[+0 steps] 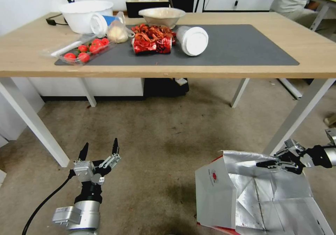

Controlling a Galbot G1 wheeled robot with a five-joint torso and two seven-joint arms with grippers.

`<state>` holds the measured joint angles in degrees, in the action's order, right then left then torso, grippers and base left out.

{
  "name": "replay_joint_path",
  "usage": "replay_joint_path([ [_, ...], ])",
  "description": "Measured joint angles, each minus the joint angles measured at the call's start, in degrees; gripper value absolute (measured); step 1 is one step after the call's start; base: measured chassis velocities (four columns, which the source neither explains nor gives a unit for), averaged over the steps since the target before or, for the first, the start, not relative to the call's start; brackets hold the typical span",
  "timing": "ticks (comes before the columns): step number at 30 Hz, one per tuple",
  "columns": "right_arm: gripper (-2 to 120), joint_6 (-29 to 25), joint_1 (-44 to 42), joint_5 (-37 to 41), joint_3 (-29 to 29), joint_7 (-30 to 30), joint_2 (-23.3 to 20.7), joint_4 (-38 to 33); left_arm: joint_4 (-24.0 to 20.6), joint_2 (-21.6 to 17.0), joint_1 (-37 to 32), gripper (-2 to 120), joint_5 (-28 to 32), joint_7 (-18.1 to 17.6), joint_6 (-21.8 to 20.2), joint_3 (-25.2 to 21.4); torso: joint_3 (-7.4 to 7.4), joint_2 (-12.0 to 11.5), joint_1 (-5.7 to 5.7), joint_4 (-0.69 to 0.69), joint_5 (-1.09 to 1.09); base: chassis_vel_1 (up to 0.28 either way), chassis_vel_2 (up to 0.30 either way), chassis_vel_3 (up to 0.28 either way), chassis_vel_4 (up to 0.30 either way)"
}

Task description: Pick up the food delivery bag from the floor and place it on the table.

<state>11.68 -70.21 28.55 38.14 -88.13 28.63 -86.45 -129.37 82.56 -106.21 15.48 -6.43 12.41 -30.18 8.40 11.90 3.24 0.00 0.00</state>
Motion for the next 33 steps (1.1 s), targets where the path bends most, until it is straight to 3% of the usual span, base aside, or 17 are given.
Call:
replay_joint_path([
  [33, 0, 0.1, 0.0, 0.2, 0.1, 0.0, -0.1, 0.1, 0.4, 0.0, 0.7, 100, -0.1, 0.0, -0.5, 0.1, 5.44, 7.5, 2.08, 0.0, 0.0, 0.0, 0.0, 0.0, 0.0],
])
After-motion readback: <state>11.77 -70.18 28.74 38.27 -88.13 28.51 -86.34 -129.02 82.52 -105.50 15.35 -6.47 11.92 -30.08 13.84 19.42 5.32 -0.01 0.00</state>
